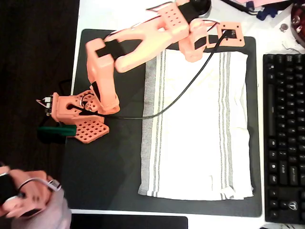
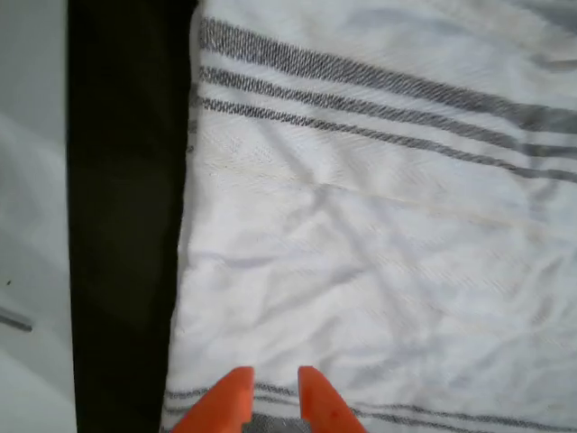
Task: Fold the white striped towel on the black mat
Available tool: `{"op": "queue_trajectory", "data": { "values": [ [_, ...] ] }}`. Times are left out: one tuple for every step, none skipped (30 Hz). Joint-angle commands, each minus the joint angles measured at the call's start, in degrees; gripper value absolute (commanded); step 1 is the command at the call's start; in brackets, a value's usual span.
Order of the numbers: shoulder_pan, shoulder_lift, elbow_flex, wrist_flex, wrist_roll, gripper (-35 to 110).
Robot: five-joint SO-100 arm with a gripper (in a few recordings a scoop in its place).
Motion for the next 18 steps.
{"op": "queue_trajectory", "data": {
  "values": [
    [-1.8,-4.0,-5.4,1.1,1.1,8],
    [-2.3,-5.8,-6.7,1.2,1.7,9],
    [-2.8,-7.4,-7.6,1.0,2.3,9],
    [-3.3,-9.2,-9.1,0.8,2.9,9],
    [-3.8,-10.9,-10.1,0.2,3.4,9],
    [-4.3,-12.4,-11.2,-0.5,4.1,9],
    [-4.8,-14.1,-12.6,-0.8,4.7,10],
    [-5.4,-15.4,-13.6,-1.1,5.0,10],
    [-5.7,-16.7,-14.6,-1.1,5.2,10],
    [-6.1,-18.2,-15.8,-1.1,5.5,10],
    [-6.2,-19.5,-16.9,-1.1,5.9,10],
    [-6.2,-20.7,-17.9,-1.0,6.0,9],
    [-6.3,-21.6,-18.6,-0.9,6.2,9],
    [-6.3,-22.3,-18.9,-0.9,6.3,9],
    [-6.3,-22.9,-18.9,-1.1,6.2,8],
    [-6.3,-23.5,-19.2,-1.3,6.2,6],
    [-6.3,-23.8,-19.2,-1.3,6.2,6],
    [-6.3,-24.3,-19.5,-1.5,6.2,6]
  ]
}}
